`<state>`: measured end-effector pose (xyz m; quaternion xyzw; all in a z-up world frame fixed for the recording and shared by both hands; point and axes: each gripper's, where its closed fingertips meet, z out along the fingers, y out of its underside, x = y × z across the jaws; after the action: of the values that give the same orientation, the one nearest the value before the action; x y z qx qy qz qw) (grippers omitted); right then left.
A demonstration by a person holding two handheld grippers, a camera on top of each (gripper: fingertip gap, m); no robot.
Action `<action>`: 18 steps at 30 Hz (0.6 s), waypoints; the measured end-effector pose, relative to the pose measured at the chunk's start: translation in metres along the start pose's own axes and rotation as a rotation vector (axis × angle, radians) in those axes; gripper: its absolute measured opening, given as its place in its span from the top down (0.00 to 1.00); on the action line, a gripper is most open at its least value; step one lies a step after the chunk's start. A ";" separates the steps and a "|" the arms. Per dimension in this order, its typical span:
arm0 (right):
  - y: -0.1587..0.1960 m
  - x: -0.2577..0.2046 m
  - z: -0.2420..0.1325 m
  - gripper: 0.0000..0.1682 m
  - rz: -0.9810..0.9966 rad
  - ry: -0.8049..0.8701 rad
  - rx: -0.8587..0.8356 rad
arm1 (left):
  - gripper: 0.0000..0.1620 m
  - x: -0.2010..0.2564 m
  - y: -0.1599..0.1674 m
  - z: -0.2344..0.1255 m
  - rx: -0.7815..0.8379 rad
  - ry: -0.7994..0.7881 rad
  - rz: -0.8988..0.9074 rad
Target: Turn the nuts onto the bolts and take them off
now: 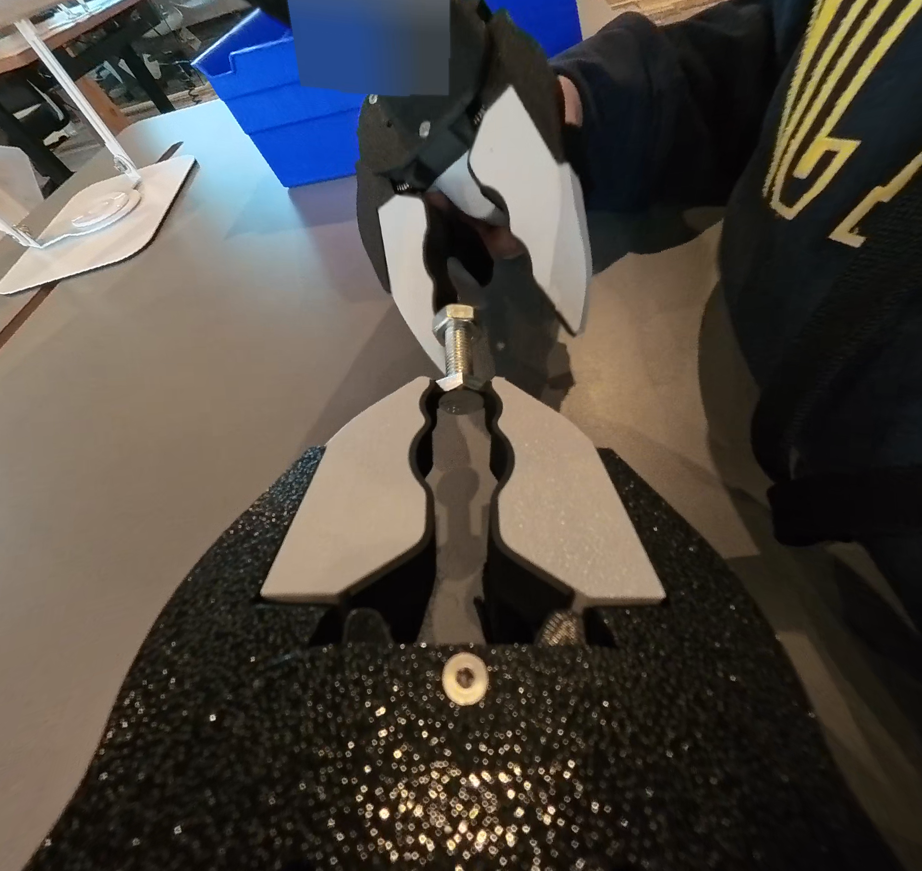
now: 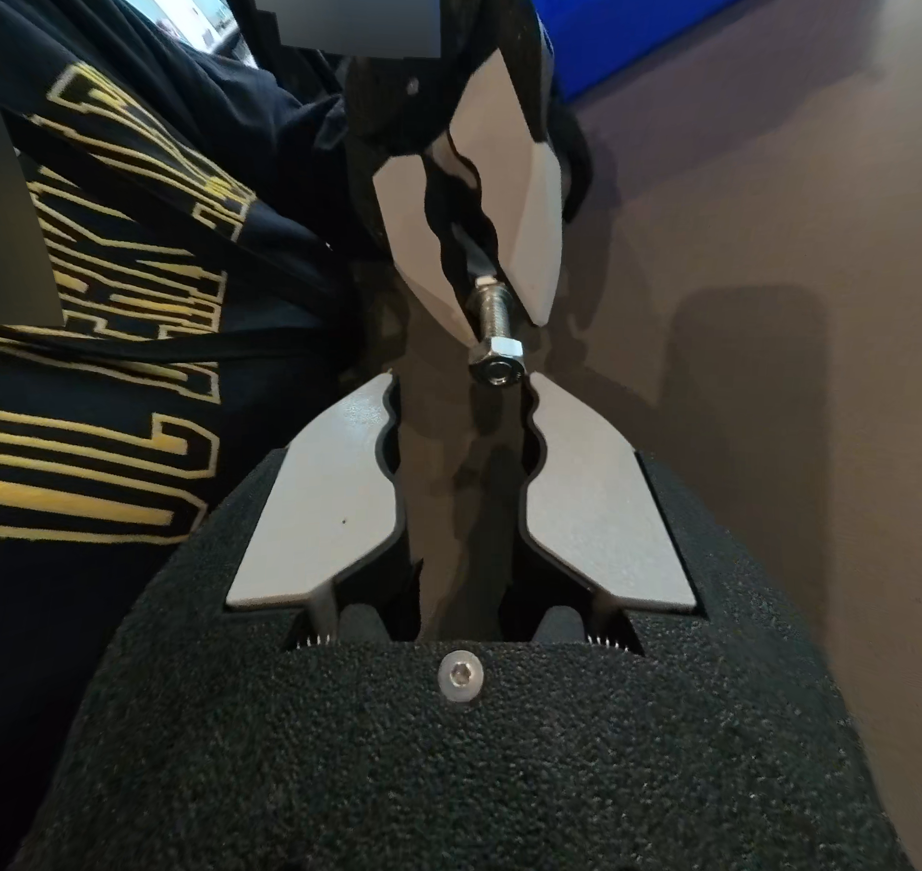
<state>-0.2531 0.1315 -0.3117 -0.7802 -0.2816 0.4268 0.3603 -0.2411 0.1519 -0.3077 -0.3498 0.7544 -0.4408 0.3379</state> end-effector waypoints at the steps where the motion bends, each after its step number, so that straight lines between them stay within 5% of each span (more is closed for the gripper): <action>1: -0.002 0.000 -0.001 0.73 -0.002 0.002 0.011 | 0.89 0.000 0.000 0.000 0.000 0.001 0.001; 9: -0.018 -0.005 -0.005 0.68 -0.106 0.028 0.100 | 0.89 0.002 0.001 0.001 -0.006 0.009 0.007; 14: -0.026 -0.023 -0.008 0.74 -0.190 -0.047 0.150 | 0.89 0.001 0.001 0.001 -0.011 0.002 0.010; 18: -0.021 0.004 -0.015 0.74 -0.101 0.084 0.126 | 0.89 -0.001 -0.001 -0.001 0.007 -0.008 -0.003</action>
<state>-0.2411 0.1421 -0.2909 -0.7582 -0.2778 0.3916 0.4412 -0.2411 0.1530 -0.3065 -0.3516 0.7510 -0.4425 0.3413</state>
